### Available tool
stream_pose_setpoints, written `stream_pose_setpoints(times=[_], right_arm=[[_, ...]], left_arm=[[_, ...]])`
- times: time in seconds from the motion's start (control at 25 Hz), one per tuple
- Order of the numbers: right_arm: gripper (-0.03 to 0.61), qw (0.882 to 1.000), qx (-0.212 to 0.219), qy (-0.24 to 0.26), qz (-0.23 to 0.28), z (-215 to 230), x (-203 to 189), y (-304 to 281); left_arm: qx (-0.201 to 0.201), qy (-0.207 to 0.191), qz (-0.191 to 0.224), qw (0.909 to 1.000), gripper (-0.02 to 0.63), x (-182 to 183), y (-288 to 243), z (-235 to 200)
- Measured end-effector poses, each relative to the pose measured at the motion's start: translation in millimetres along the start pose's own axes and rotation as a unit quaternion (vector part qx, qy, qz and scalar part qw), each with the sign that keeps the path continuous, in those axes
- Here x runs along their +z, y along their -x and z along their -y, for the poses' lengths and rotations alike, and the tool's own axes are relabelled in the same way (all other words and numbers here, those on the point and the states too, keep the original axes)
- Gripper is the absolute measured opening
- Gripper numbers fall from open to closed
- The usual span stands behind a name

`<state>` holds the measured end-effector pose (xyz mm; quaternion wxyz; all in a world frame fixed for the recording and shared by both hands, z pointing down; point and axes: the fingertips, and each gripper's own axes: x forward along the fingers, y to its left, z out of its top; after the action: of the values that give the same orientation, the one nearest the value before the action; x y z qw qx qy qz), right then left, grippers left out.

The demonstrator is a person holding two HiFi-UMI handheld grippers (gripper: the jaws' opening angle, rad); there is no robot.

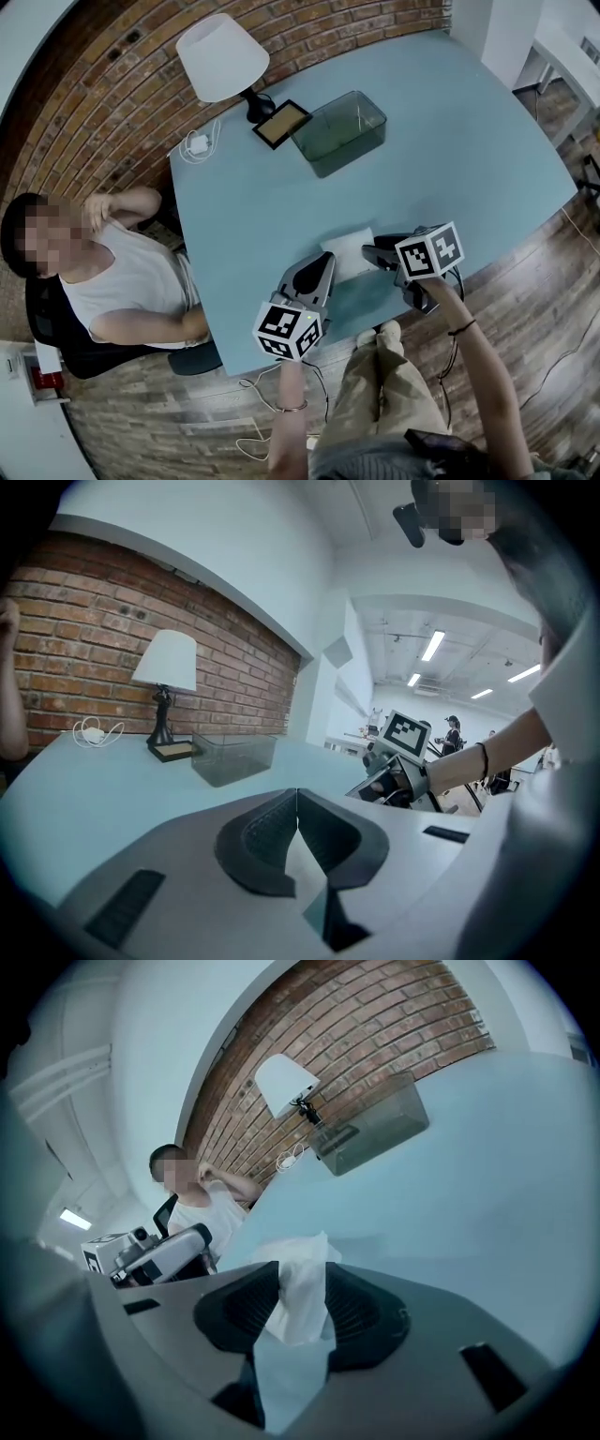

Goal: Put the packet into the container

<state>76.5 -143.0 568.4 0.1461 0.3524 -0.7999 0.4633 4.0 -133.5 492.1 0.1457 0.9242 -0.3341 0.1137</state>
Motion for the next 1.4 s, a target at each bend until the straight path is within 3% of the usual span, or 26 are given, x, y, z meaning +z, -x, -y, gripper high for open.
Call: stream_pose_setpoints(times=[0.4,0.52,1.08,1.4], right_arm=[[0.144,0.998,0.037,-0.045,-0.013,-2,1,-10],[0.107,0.998,0.032,-0.053,-0.018,-4,3,-10],[0.067,1.000,0.026,0.004,0.012,-32,30,5],[0.067,0.997,0.020,0.044,0.057,-60,61,32]], left_arm=[[-0.005,0.010,0.000,0.9999,0.011,-3,-3,-8],[-0.005,0.014,-0.003,0.9999,0.011,-4,-3,-11],[0.005,0.014,0.027,0.9995,0.011,14,18,-28],[0.006,-0.013,0.072,0.9973,0.010,49,42,-33]])
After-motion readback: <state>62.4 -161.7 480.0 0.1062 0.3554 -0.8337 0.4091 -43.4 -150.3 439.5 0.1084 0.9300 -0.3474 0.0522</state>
